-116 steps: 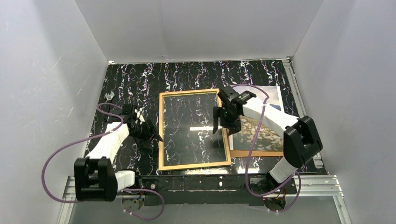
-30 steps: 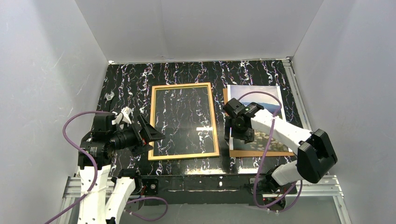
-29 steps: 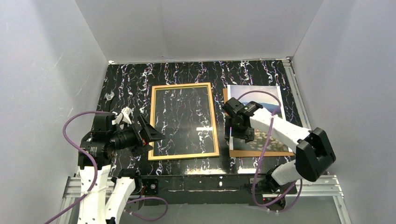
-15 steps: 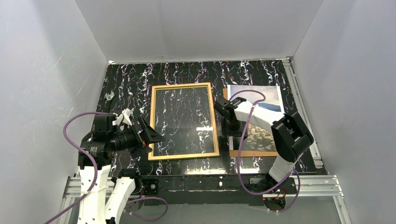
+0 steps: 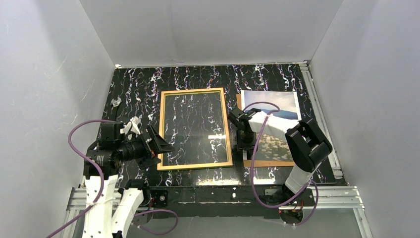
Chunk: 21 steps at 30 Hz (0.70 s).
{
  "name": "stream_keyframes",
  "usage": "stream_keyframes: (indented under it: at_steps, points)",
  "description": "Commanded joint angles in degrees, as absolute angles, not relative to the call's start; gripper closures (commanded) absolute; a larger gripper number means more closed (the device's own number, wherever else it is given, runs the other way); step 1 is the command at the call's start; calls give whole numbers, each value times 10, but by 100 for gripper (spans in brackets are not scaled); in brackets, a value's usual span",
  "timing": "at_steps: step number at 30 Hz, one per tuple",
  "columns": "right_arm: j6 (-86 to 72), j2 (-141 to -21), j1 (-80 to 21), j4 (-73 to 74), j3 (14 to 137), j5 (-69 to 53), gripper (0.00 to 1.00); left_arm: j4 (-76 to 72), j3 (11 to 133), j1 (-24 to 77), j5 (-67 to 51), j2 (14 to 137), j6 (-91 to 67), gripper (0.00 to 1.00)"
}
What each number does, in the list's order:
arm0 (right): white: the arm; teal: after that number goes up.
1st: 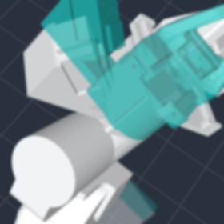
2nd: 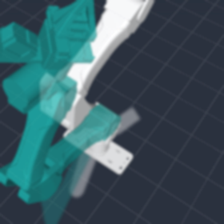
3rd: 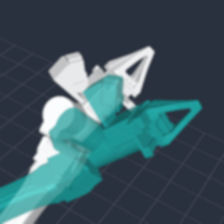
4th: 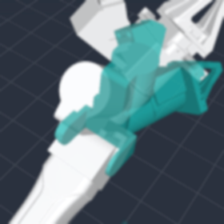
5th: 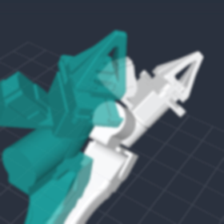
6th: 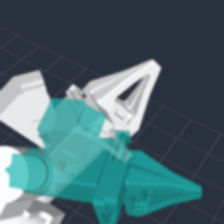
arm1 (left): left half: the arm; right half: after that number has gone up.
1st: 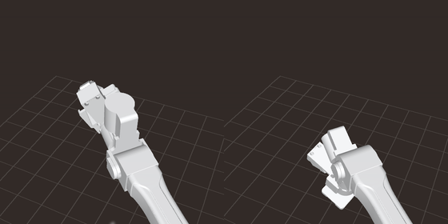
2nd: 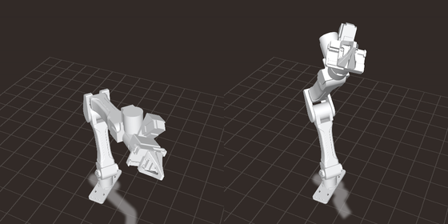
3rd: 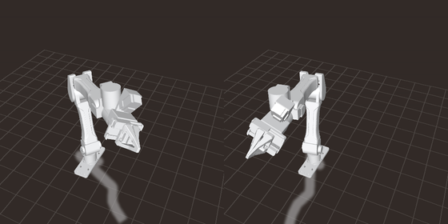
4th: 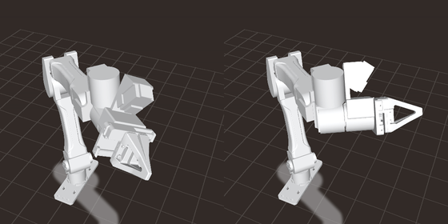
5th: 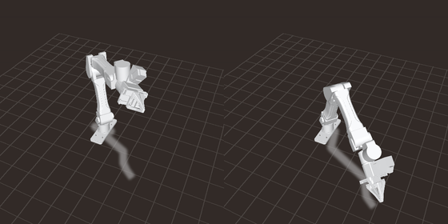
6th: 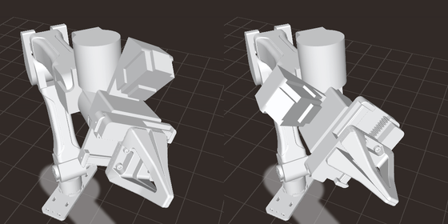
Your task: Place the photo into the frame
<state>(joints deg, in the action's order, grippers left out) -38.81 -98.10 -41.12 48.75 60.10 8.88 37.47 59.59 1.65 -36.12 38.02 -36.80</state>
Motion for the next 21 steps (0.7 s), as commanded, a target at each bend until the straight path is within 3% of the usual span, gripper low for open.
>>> stream_keyframes:
  at_steps: [1,21]
  points:
    - [-387,-988,-412,464,589,64,55,415,590,19,-375,382,-360,2]
    - [-377,-936,-412,444,575,-16,85,411,595,21,-386,385,-362,2]
